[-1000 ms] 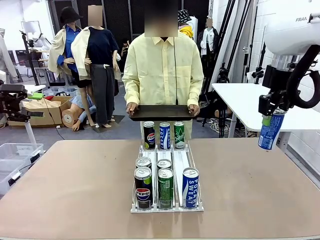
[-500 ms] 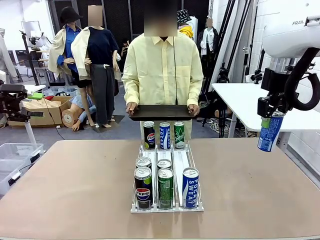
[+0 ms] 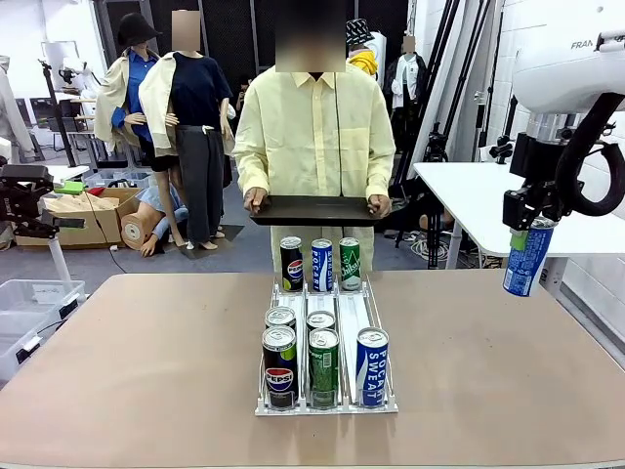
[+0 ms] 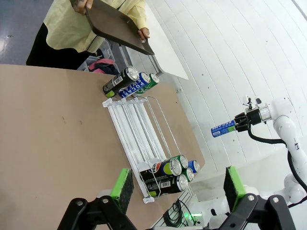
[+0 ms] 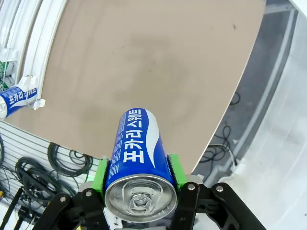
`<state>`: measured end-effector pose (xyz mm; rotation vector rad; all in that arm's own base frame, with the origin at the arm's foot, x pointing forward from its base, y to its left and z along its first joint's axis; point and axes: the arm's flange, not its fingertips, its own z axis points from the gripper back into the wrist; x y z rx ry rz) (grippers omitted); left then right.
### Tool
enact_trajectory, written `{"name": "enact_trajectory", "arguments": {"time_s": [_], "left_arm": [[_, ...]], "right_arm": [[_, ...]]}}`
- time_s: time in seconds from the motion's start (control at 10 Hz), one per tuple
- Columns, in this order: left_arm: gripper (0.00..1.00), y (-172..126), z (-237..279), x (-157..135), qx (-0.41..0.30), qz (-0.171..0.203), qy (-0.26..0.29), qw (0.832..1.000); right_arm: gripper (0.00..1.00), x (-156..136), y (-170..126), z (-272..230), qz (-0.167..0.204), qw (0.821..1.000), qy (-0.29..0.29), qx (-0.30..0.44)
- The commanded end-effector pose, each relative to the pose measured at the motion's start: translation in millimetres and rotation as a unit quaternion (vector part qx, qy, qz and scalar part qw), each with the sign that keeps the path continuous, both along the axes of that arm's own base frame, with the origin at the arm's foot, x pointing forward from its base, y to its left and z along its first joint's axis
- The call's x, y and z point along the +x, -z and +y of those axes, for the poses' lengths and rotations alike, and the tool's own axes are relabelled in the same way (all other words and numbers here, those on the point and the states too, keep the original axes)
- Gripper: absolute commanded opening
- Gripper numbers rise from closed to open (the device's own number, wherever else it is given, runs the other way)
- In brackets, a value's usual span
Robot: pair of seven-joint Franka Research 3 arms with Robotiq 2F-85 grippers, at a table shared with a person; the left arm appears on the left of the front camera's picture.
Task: Retrieve and hand over the desired beverage to the person.
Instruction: Place the picked can on the Handle tray extended by the person.
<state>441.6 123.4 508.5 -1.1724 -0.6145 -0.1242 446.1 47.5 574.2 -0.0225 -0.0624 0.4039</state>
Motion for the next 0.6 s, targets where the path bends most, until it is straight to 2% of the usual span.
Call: {"name": "enact_trajectory", "arguments": {"time_s": [0.0, 0.5], "left_arm": [[1.0, -1.4, 0.4, -0.4, -0.002, -0.002, -0.001, 1.0], [1.0, -1.4, 0.4, -0.4, -0.002, -0.002, -0.001, 1.0]], "right_arm": [[0.09, -0.2, -2.9, 0.9, -0.005, 1.0, 0.009, 0.0], [0.09, -0.2, -2.9, 0.9, -0.005, 1.0, 0.009, 0.0]]}}
